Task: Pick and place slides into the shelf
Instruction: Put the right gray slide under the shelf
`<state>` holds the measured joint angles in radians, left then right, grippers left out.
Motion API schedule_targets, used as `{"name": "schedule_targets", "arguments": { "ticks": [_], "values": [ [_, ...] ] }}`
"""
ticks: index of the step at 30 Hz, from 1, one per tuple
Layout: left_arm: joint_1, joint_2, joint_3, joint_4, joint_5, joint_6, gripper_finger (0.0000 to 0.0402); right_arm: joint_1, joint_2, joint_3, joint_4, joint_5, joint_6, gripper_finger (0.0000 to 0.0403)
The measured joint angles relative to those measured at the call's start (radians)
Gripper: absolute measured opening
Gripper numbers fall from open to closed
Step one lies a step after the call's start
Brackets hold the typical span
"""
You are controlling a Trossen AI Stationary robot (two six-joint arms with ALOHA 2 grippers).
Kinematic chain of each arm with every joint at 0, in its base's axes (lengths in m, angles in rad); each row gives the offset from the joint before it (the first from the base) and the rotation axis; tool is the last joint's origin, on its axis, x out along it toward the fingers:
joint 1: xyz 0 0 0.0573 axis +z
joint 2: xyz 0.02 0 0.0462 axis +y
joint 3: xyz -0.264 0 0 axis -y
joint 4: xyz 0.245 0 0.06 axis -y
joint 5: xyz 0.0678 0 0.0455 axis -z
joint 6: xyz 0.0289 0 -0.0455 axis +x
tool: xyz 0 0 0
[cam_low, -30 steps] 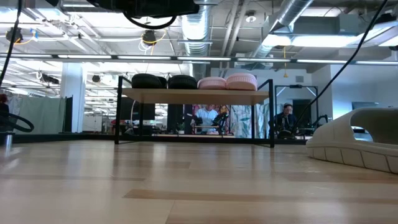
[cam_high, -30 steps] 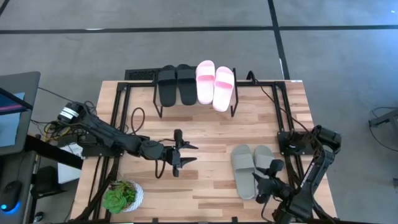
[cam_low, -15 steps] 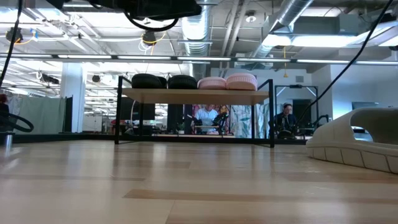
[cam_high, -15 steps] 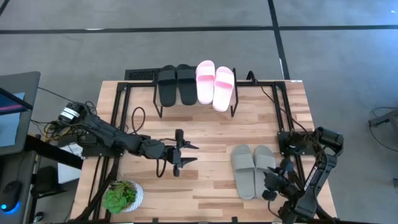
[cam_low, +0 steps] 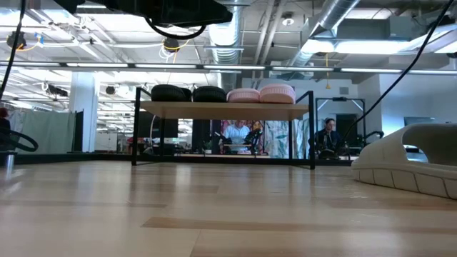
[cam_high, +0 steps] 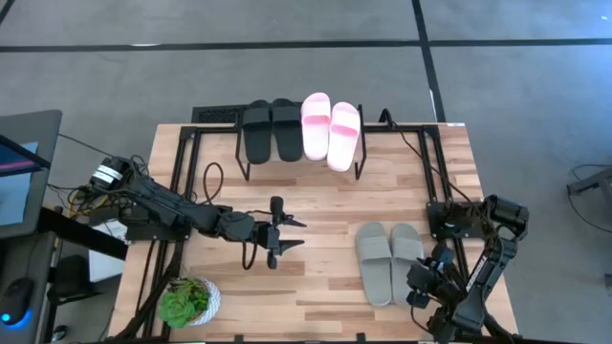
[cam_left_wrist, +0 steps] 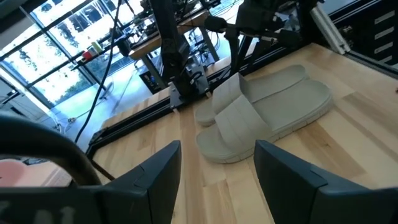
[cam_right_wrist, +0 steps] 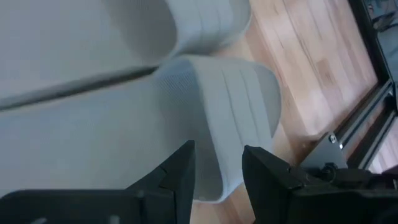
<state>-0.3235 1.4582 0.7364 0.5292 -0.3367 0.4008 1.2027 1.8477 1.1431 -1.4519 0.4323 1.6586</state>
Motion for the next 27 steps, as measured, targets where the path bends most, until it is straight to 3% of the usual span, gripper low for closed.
{"name": "schedule_targets", "arguments": {
  "ticks": [19,22,25,27],
  "values": [
    [0.0,0.0,0.0,-0.044,0.0,-0.027,0.0192,-0.086,0.006,-0.1,0.059,-0.014,-0.063,0.0115],
    [0.0,0.0,0.0,-0.061,0.0,-0.036,0.0192,-0.1,0.006,-0.114,0.052,-0.026,-0.082,0.0085],
    [0.0,0.0,0.0,-0.078,0.0,-0.045,0.0192,-0.11,0.006,-0.119,0.05,-0.027,-0.099,0.0023],
    [0.0,0.0,0.0,-0.085,0.0,-0.045,0.0192,-0.112,0.006,-0.119,0.045,-0.02,-0.094,0.0013]
  ]
}}
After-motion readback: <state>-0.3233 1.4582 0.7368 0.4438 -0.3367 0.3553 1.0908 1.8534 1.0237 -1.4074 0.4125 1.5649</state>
